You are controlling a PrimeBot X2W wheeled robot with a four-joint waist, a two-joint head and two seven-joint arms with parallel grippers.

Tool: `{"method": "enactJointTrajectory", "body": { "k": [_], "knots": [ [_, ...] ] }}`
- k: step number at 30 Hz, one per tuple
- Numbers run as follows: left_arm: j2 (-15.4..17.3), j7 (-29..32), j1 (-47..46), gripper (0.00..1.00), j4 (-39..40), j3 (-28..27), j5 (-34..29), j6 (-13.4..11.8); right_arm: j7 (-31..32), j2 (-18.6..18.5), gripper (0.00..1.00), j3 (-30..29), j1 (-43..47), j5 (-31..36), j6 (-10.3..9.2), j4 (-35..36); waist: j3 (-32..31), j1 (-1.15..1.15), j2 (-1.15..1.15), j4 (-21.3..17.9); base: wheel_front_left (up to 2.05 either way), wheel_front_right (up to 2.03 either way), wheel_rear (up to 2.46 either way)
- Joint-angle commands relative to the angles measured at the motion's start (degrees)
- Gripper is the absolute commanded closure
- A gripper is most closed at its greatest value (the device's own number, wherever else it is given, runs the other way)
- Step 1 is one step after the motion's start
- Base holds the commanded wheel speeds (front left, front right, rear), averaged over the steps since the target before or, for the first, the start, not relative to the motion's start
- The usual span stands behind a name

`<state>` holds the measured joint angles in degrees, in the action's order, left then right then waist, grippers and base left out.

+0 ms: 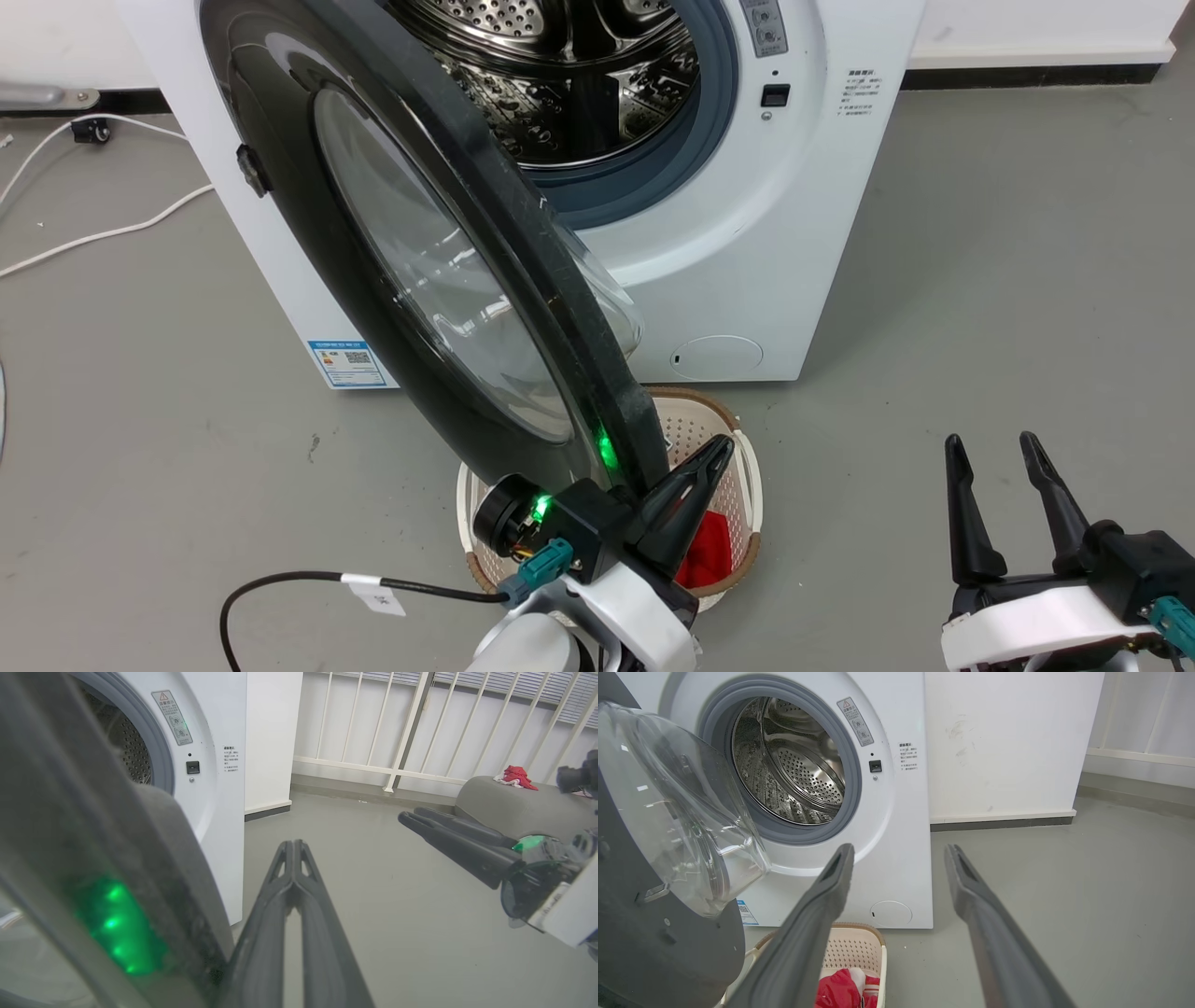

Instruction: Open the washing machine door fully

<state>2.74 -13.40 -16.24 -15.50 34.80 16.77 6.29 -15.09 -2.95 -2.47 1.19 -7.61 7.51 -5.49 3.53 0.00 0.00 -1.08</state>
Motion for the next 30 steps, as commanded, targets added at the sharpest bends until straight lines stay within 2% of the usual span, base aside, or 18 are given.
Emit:
{"method": "enactJointTrajectory", "body": {
  "k": [1,8,16,17,30],
  "knots": [
    [0.79,-0.40,-0.87,1.00,-0.81,-1.03,0.17,-1.02,-0.09,0.15,0.00,0.12,-0.92,-0.32,-0.04,-0.13,0.06,0.00,0.00,0.06,0.00,0.00,0.00],
    [1.67,-1.35,1.08,1.00,0.21,-2.30,-0.35,-3.22,-0.09,0.15,0.00,0.25,-0.81,-1.12,-0.04,-0.79,-0.47,0.00,0.00,0.86,0.00,0.00,0.00],
    [4.53,-1.56,9.12,1.00,6.10,-3.55,-0.42,-5.55,-0.09,0.15,0.00,0.60,0.21,-2.24,-0.04,-1.84,-1.50,0.00,0.00,3.06,0.00,0.00,0.00],
    [5.32,-1.61,11.67,1.00,8.28,-4.48,-0.15,-6.48,-0.09,0.15,0.00,0.78,0.60,-2.34,-0.04,-2.28,-1.77,0.00,0.00,4.06,0.00,0.00,0.00],
    [6.97,-1.77,20.80,1.00,16.53,-6.24,-0.61,-10.07,-0.09,0.13,0.00,1.10,0.85,-1.67,-0.04,-3.01,-2.46,0.00,0.00,10.61,0.00,0.00,0.00]
  ]
}}
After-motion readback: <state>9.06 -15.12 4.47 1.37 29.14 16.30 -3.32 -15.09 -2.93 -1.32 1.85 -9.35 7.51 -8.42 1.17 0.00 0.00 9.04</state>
